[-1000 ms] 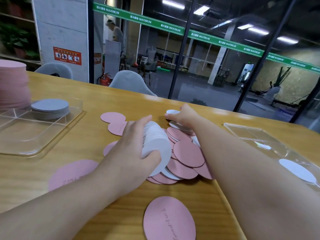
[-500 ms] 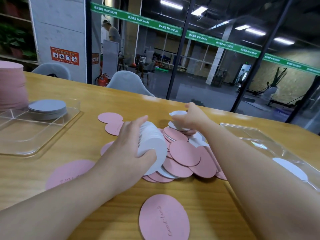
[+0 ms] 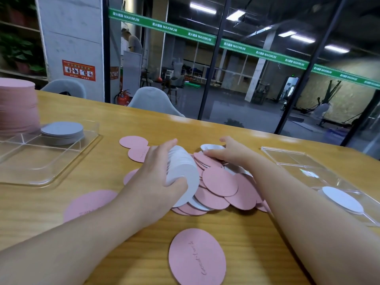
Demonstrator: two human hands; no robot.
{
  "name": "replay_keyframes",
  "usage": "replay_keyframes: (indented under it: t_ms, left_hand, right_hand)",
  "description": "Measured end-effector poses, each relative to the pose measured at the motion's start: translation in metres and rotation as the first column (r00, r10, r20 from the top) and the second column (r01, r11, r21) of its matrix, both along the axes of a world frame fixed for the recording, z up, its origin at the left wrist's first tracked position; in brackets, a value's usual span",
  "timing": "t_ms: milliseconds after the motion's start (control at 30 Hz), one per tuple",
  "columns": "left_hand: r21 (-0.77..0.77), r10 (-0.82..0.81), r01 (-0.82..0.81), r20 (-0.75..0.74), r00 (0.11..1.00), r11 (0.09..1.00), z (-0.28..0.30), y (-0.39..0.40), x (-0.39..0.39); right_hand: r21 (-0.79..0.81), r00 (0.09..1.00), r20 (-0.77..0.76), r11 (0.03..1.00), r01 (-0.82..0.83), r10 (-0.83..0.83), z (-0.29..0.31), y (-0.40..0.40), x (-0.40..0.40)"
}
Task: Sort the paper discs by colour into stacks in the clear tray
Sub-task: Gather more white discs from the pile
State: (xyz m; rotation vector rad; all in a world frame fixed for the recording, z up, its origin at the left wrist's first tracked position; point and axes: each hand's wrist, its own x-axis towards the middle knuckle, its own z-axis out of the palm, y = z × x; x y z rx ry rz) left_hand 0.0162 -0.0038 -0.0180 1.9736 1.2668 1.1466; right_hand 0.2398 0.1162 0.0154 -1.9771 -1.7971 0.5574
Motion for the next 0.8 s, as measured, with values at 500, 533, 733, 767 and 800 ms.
replay_keyframes:
  t_ms: [500, 533, 733, 767, 800]
  left_hand:
    - [0.011, -0.004, 0.004, 0.006, 1.0, 1.0, -0.002, 0.002, 0.0]
    - [0.005, -0.005, 0.005, 0.013, 1.0, 1.0, -0.002, 0.002, 0.0]
    - [-0.023, 0.004, -0.003, 0.06, 0.998, 1.0, -0.002, 0.005, 0.0]
    - [-0.029, 0.008, -0.006, 0.064, 0.998, 1.0, -0.002, 0.005, 0.0]
    - [-0.034, 0.011, -0.009, 0.066, 0.998, 0.999, -0.001, 0.005, 0.0]
  right_hand:
    - [0.383, 0.993, -0.111, 0.924, 0.008, 0.037, 0.006, -0.019, -0.009]
    - [0.417, 0.989, -0.127, 0.909, -0.013, 0.073, 0.007, -0.028, -0.012]
    - [0.527, 0.947, -0.111, 0.826, -0.201, 0.301, 0.009, -0.096, -0.025]
    - [0.549, 0.934, -0.106, 0.803, -0.231, 0.341, 0.012, -0.107, -0.027]
    - [0.57, 0.923, -0.097, 0.781, -0.255, 0.373, 0.014, -0.117, -0.029]
